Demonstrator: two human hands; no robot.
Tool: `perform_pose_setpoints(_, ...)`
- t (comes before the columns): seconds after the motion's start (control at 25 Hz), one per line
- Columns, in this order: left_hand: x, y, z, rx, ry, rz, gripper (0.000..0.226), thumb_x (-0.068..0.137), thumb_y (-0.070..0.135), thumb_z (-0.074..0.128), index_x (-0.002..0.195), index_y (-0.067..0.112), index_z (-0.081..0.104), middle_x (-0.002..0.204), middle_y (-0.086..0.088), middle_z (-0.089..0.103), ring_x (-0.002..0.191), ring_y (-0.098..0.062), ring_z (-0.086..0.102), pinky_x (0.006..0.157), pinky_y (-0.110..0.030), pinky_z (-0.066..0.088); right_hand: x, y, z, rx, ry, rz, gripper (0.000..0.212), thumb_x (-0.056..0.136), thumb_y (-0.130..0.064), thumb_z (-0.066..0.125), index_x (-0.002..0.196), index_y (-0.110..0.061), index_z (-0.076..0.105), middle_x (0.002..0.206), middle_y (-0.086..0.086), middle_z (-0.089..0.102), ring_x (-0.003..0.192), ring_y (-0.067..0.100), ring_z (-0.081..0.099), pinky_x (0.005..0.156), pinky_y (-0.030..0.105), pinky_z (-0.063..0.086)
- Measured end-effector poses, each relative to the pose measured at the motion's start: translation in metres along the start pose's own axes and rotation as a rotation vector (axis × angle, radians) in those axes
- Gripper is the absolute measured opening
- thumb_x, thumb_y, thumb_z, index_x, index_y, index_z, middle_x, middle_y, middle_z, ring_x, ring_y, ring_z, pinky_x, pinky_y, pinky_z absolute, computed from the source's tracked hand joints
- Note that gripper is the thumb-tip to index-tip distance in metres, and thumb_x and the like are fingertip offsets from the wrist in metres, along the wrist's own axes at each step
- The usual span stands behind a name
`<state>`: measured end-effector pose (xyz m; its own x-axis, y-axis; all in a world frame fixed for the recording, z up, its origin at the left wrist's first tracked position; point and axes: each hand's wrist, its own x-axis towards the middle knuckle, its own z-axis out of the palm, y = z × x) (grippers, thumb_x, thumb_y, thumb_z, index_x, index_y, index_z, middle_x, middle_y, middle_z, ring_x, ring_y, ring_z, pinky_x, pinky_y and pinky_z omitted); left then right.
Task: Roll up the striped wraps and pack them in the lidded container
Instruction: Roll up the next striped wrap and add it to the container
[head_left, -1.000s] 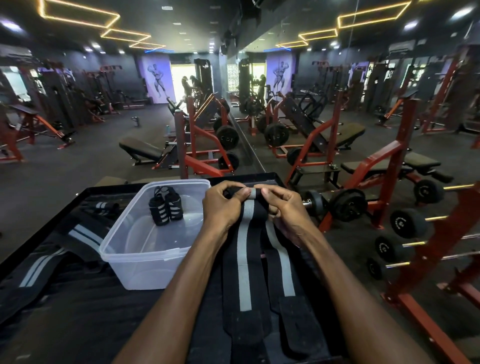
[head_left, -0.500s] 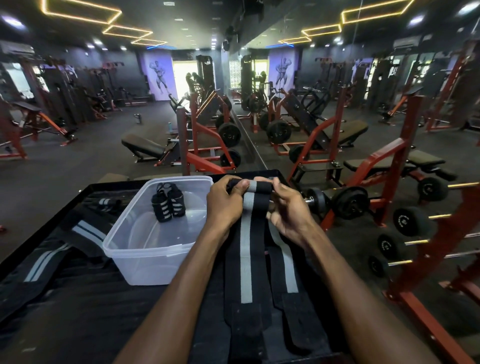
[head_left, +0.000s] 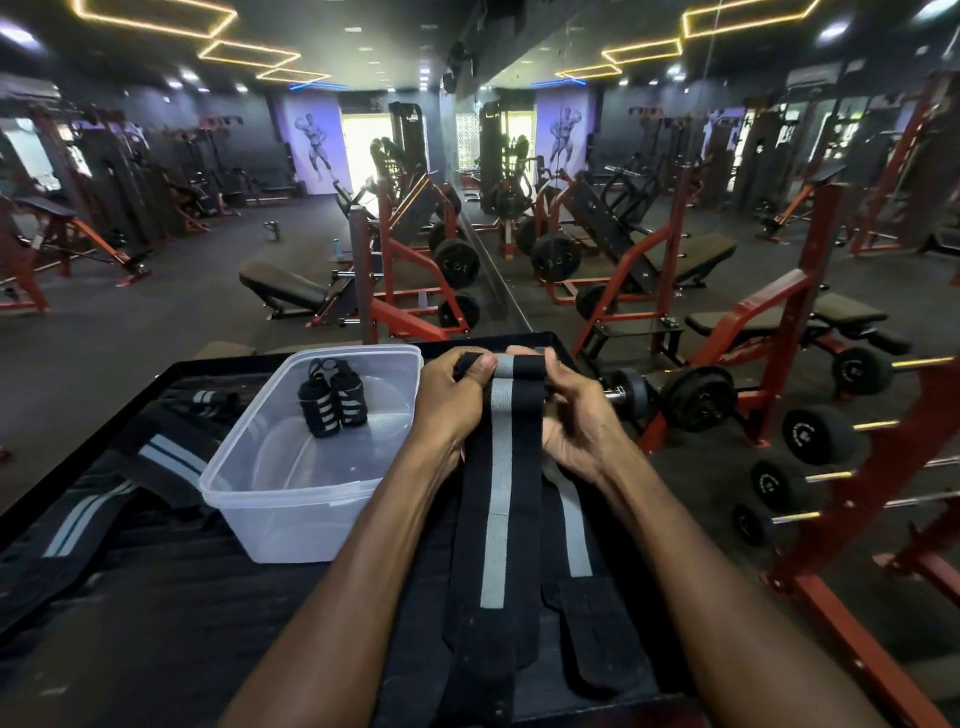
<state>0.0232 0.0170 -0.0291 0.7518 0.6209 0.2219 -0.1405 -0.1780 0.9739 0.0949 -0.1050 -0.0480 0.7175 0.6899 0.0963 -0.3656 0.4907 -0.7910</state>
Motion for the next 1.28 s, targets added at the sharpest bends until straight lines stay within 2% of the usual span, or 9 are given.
perform_pose_setpoints(0.2,-0.004,0.001,-0.001,0.051,0.016,0.12,0.019,0.088,0.01,0.07,0.085,0.028,0.072,0.084,0.011,0.071,0.083,-0.006,0.065,0.079,-0.021,0.049,0.005,0.006,-0.002,-0.432,0.109,-0.312,0.013,0.092,-0.014,0.066,0.098,-0.008,0.076,0.099,0.015,0.076,0.097,0.029,0.071,0.095,0.047,0.053)
perform_pose_setpoints(0.28,-0.004,0.005,-0.004,0.022,-0.028,0.043,0.006,0.087,0.022,0.075,0.093,0.023,0.074,0.091,0.007,0.073,0.089,-0.008,0.067,0.078,-0.02,0.05,0.006,0.005,-0.009,-0.487,0.098,-0.371,0.013,0.089,-0.007,0.068,0.099,-0.008,0.076,0.102,0.013,0.076,0.1,0.029,0.07,0.096,0.046,0.053)
perform_pose_setpoints(0.36,-0.002,0.004,-0.006,0.036,-0.031,-0.027,0.018,0.085,0.035,0.076,0.093,0.02,0.074,0.091,0.004,0.075,0.088,-0.011,0.07,0.076,-0.024,0.052,0.005,0.002,-0.01,-0.511,0.069,-0.392,0.018,0.085,-0.007,0.07,0.103,-0.007,0.075,0.106,0.013,0.074,0.102,0.03,0.069,0.094,0.045,0.054)
perform_pose_setpoints(0.48,0.002,0.001,-0.008,0.104,0.03,0.037,0.006,0.082,0.023,0.078,0.085,0.026,0.073,0.088,0.005,0.076,0.087,-0.013,0.071,0.081,-0.031,0.056,0.003,0.001,-0.005,-0.488,0.073,-0.266,0.022,0.089,-0.007,0.067,0.111,-0.008,0.071,0.087,0.003,0.074,0.073,0.014,0.07,0.062,0.029,0.056)
perform_pose_setpoints(0.56,0.002,0.001,-0.009,0.114,0.043,0.073,0.02,0.08,0.013,0.078,0.082,0.032,0.072,0.089,0.007,0.075,0.089,-0.012,0.071,0.086,-0.033,0.057,0.004,0.003,-0.004,-0.517,0.104,-0.206,0.017,0.095,-0.012,0.063,0.111,-0.009,0.07,0.07,-0.007,0.066,0.054,0.002,0.059,0.049,0.021,0.046)
perform_pose_setpoints(0.8,-0.002,0.003,-0.005,-0.007,-0.029,-0.084,0.016,0.083,0.029,0.078,0.094,0.019,0.073,0.092,-0.001,0.076,0.09,-0.018,0.073,0.083,-0.035,0.059,0.005,0.001,-0.006,-0.603,0.154,-0.432,0.021,0.086,0.007,0.065,0.102,-0.004,0.072,0.104,0.016,0.074,0.095,0.021,0.07,0.089,0.033,0.056)
perform_pose_setpoints(1.08,-0.002,-0.001,-0.003,0.022,0.019,-0.004,0.021,0.08,0.007,0.079,0.088,0.026,0.073,0.089,0.003,0.074,0.085,-0.014,0.07,0.085,-0.034,0.06,0.007,0.004,-0.007,-0.57,0.148,-0.332,0.01,0.089,-0.006,0.069,0.097,-0.009,0.075,0.096,0.01,0.076,0.093,0.022,0.071,0.089,0.038,0.056)
perform_pose_setpoints(1.2,-0.004,0.0,0.002,-0.029,0.074,-0.075,0.028,0.081,0.021,0.081,0.105,0.017,0.068,0.095,0.002,0.071,0.085,-0.01,0.067,0.077,-0.025,0.055,0.005,0.003,-0.007,-0.634,0.172,-0.415,0.016,0.085,0.003,0.069,0.099,-0.003,0.073,0.102,0.01,0.075,0.097,0.02,0.071,0.09,0.035,0.056)
perform_pose_setpoints(1.28,-0.004,0.001,0.004,-0.14,0.075,-0.215,0.032,0.08,0.034,0.081,0.098,0.01,0.071,0.089,-0.004,0.076,0.082,-0.018,0.073,0.075,-0.03,0.058,0.005,0.001,-0.008,-0.646,0.183,-0.448,0.022,0.082,0.008,0.069,0.101,-0.002,0.072,0.107,0.013,0.073,0.103,0.025,0.07,0.093,0.038,0.056)
